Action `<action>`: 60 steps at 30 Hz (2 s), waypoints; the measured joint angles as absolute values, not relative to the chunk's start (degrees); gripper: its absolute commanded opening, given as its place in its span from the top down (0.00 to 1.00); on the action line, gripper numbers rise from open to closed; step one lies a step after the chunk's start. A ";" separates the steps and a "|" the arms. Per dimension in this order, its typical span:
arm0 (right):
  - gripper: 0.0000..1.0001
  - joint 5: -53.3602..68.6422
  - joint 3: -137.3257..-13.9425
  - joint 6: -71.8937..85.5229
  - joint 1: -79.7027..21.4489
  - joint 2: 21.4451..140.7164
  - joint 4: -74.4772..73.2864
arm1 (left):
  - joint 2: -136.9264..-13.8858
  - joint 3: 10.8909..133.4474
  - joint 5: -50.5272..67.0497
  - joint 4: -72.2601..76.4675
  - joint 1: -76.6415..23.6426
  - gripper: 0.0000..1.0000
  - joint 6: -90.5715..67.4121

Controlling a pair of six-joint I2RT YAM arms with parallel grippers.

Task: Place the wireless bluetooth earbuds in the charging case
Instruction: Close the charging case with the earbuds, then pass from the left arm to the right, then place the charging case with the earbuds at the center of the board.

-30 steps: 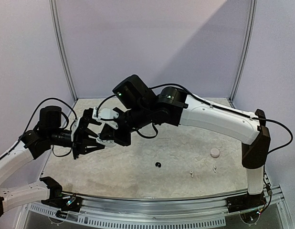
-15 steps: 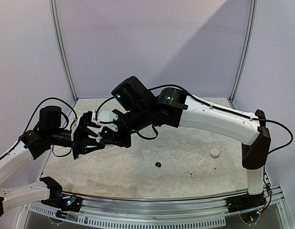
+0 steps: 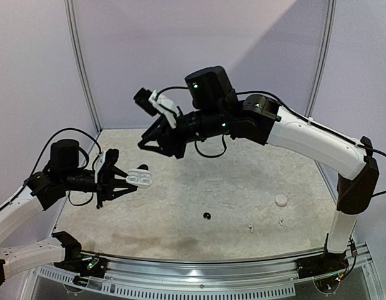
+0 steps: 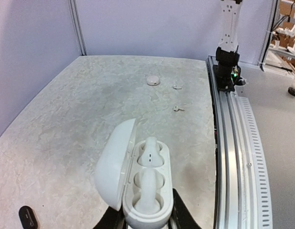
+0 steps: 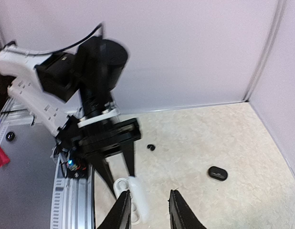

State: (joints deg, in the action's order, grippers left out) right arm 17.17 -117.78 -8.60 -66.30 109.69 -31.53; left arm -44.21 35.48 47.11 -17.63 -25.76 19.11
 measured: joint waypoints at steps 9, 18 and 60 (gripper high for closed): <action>0.77 9.26 -120.81 3.64 -65.78 116.40 -30.09 | -41.67 35.51 42.92 -19.88 -25.85 1.00 28.49; 0.71 8.49 -112.40 2.68 -69.32 114.72 -32.80 | -41.93 35.40 40.21 -21.52 -26.24 1.00 29.06; 0.98 22.55 -95.90 17.67 -43.90 111.39 -30.28 | -43.88 36.91 15.07 -17.82 -26.24 0.01 -4.91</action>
